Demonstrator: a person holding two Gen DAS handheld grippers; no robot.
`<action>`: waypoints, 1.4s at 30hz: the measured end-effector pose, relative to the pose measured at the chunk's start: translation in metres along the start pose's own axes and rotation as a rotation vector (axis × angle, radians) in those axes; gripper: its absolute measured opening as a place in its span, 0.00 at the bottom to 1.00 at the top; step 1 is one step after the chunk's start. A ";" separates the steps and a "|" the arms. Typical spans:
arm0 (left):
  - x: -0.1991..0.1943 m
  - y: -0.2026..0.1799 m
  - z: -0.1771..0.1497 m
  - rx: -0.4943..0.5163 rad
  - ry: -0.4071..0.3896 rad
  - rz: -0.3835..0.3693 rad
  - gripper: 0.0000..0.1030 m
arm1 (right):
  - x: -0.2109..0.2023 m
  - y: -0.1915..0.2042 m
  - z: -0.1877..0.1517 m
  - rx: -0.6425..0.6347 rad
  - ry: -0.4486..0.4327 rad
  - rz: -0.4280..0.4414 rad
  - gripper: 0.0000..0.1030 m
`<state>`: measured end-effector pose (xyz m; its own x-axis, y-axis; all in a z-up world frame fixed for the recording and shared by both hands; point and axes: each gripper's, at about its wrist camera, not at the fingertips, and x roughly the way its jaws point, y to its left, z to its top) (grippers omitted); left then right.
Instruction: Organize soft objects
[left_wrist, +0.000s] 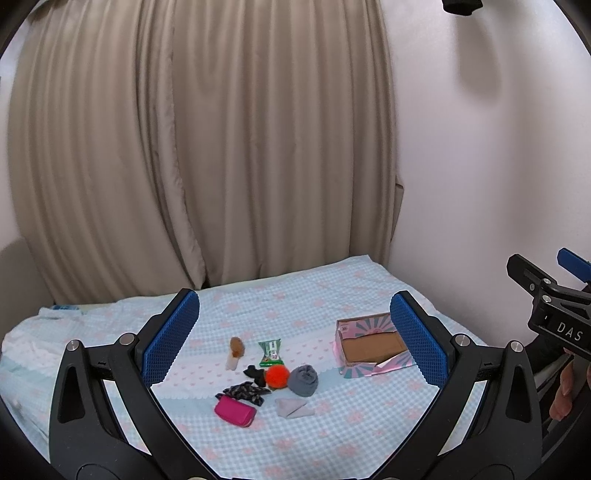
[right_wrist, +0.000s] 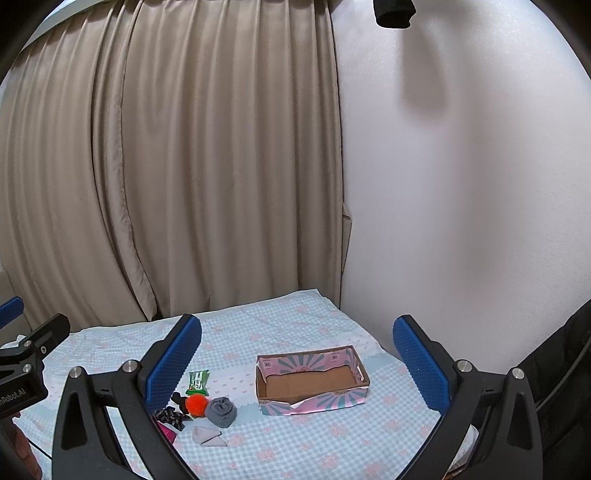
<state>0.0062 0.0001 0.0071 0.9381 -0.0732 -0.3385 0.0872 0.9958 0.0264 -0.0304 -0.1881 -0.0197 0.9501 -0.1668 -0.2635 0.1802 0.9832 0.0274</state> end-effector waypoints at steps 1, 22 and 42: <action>0.001 0.000 0.000 0.001 -0.001 0.000 1.00 | 0.001 0.001 -0.001 0.000 0.000 0.000 1.00; 0.021 0.020 0.011 -0.003 0.003 -0.032 1.00 | 0.007 0.009 -0.005 0.010 -0.006 -0.014 1.00; 0.030 0.019 0.015 -0.002 -0.008 -0.039 1.00 | 0.010 0.016 -0.002 0.009 -0.008 -0.025 1.00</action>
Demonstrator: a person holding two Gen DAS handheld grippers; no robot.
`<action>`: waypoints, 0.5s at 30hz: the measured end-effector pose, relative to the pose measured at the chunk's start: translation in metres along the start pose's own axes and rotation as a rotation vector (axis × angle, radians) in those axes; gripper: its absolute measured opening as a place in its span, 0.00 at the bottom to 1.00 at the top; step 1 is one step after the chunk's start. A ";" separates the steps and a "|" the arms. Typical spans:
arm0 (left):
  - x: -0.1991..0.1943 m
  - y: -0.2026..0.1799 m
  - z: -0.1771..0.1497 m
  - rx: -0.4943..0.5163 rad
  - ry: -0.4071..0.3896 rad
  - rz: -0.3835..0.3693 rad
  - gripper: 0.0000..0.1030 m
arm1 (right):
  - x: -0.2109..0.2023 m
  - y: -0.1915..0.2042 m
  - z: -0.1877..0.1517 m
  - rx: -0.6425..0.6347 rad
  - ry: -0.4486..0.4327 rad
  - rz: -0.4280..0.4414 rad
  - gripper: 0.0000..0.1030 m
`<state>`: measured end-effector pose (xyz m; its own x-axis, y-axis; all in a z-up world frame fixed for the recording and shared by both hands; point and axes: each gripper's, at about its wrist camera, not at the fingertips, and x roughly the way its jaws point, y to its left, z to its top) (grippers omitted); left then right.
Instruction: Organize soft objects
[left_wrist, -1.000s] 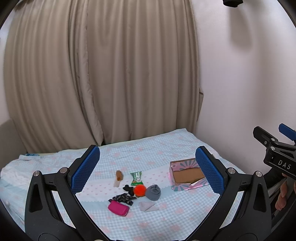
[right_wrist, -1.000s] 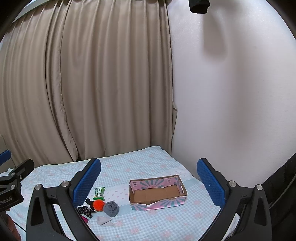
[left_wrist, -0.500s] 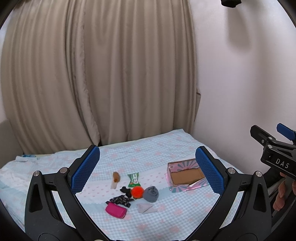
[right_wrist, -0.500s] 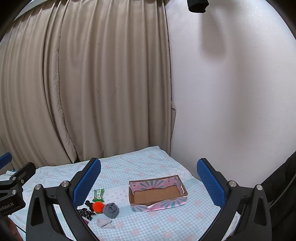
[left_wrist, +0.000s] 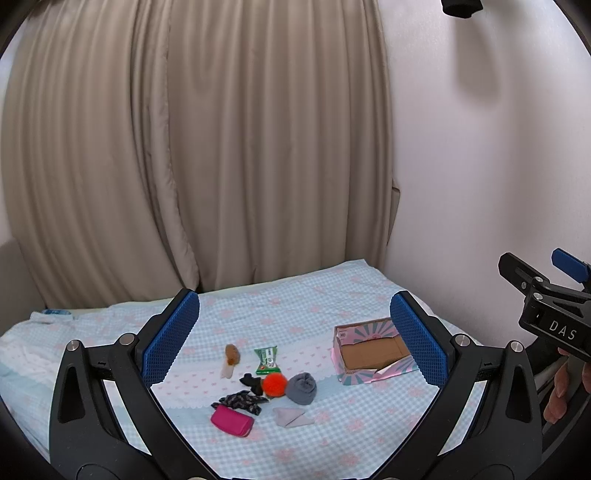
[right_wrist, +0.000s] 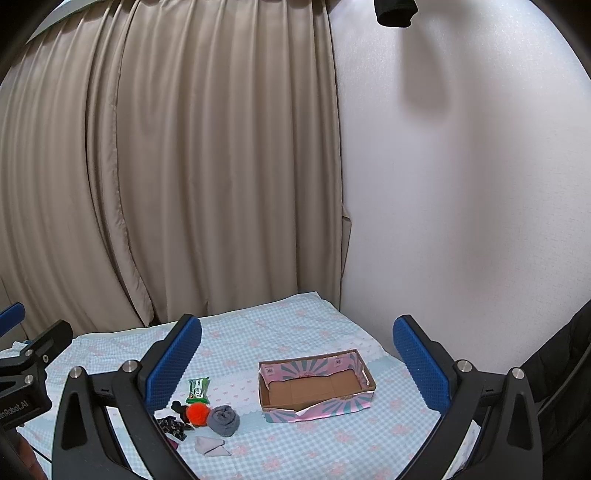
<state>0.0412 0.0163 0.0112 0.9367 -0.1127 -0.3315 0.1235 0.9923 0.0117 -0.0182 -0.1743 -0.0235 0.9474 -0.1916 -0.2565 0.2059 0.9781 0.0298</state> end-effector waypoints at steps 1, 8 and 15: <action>0.000 -0.001 0.000 0.000 0.000 0.001 1.00 | 0.000 0.001 0.000 0.001 0.000 0.000 1.00; -0.002 0.002 -0.004 0.003 -0.005 -0.008 1.00 | -0.001 0.002 -0.002 0.006 -0.001 0.000 1.00; -0.003 0.015 -0.014 -0.005 -0.001 -0.014 1.00 | -0.004 0.004 -0.008 0.006 0.003 -0.010 1.00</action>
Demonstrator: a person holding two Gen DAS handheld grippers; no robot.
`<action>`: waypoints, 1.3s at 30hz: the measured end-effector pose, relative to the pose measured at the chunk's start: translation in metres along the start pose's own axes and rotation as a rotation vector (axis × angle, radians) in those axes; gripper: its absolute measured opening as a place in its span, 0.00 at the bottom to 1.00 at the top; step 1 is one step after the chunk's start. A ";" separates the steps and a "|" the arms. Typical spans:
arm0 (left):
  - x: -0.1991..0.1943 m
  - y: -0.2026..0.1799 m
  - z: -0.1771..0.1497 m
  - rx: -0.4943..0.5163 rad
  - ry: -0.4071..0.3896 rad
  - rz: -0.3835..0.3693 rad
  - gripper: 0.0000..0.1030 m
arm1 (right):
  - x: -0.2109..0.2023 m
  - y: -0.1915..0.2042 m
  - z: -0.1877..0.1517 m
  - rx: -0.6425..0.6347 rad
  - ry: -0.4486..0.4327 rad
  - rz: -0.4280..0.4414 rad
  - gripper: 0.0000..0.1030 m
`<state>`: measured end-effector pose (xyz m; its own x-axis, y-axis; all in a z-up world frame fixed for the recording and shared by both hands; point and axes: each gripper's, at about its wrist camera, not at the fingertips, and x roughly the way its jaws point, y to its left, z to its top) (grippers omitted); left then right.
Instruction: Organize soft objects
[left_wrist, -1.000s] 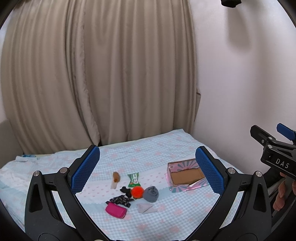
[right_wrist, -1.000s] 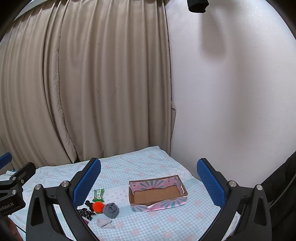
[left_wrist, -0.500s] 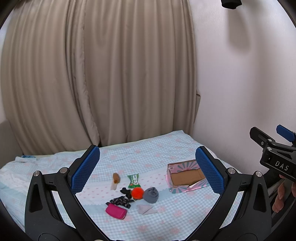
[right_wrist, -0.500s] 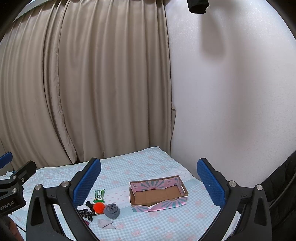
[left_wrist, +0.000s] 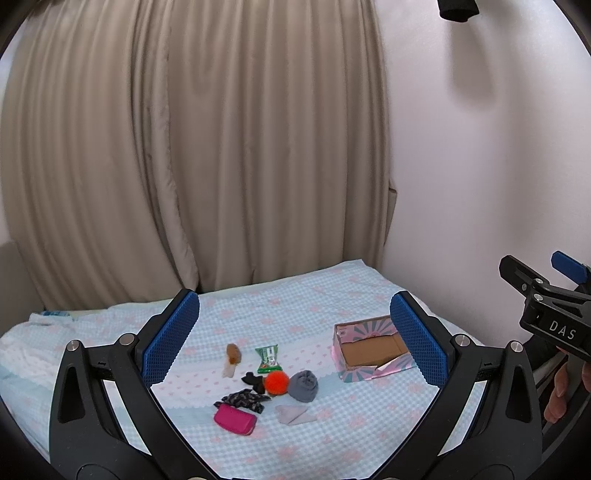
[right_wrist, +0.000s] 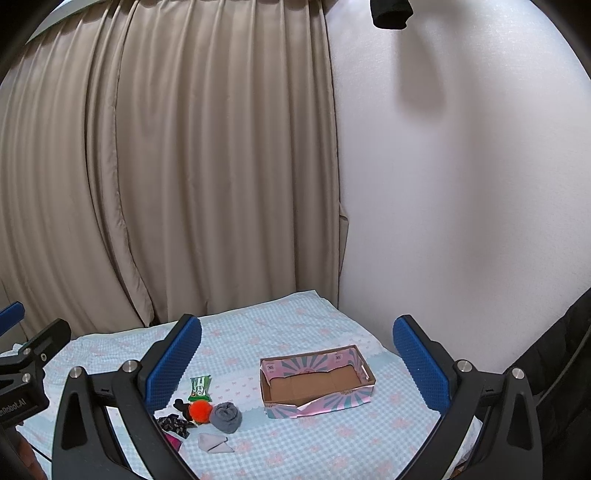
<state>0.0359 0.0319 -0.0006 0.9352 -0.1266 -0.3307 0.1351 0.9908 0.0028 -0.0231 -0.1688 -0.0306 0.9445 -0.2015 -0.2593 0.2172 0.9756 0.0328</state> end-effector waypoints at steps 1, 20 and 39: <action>0.002 0.004 -0.002 -0.005 0.007 0.003 1.00 | 0.000 0.001 -0.001 -0.002 0.008 -0.008 1.00; 0.102 0.103 -0.127 -0.208 0.383 0.231 1.00 | 0.099 0.068 -0.100 -0.083 0.233 0.222 1.00; 0.301 0.159 -0.350 -0.535 0.681 0.316 1.00 | 0.261 0.132 -0.314 -0.222 0.478 0.375 1.00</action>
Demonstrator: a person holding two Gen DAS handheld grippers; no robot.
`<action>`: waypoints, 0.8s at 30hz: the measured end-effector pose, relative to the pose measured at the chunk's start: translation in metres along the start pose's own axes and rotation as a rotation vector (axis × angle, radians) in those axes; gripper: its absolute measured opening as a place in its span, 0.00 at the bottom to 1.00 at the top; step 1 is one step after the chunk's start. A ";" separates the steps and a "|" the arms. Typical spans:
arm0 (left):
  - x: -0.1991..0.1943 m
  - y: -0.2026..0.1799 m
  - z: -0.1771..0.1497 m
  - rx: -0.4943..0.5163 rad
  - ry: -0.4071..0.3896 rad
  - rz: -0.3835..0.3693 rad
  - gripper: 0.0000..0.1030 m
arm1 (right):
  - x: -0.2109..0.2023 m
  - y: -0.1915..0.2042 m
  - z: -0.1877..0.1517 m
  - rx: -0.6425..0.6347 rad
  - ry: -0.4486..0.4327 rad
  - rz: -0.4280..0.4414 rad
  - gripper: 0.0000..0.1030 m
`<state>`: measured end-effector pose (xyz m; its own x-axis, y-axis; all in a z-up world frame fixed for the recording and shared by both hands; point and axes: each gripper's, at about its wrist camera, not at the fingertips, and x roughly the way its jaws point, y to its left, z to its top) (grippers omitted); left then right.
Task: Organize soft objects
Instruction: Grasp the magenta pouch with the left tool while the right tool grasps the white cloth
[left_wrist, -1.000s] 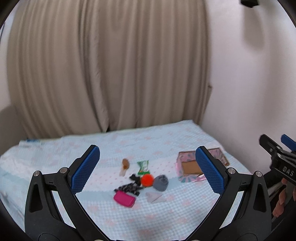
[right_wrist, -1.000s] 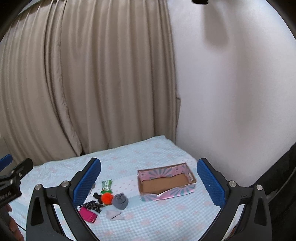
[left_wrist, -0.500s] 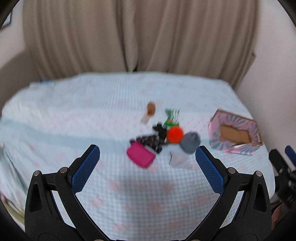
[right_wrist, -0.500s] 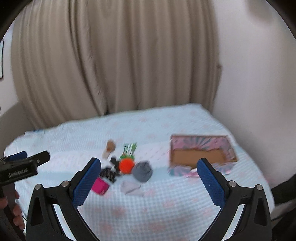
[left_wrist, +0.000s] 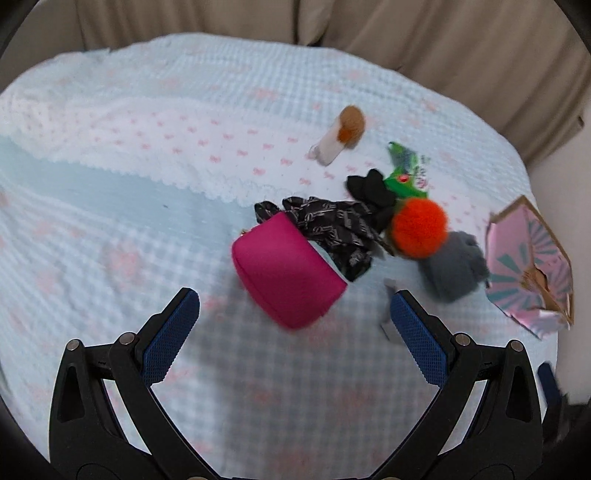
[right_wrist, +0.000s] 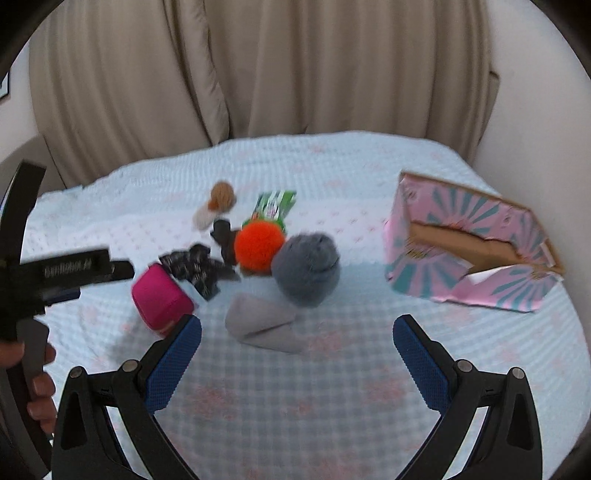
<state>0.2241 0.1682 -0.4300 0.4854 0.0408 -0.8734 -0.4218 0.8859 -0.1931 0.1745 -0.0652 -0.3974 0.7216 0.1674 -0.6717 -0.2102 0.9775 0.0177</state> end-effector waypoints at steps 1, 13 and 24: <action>0.012 0.001 0.002 -0.006 0.007 0.008 1.00 | 0.012 0.002 -0.003 -0.001 0.007 0.002 1.00; 0.102 0.005 0.012 -0.050 0.136 0.027 1.00 | 0.127 0.026 -0.026 0.017 0.134 0.028 1.00; 0.122 0.015 0.023 -0.113 0.142 -0.013 0.73 | 0.158 0.033 -0.021 0.014 0.168 0.031 0.69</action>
<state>0.2947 0.1973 -0.5290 0.3819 -0.0428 -0.9232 -0.5032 0.8283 -0.2466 0.2680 -0.0089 -0.5182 0.5939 0.1749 -0.7853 -0.2209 0.9740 0.0498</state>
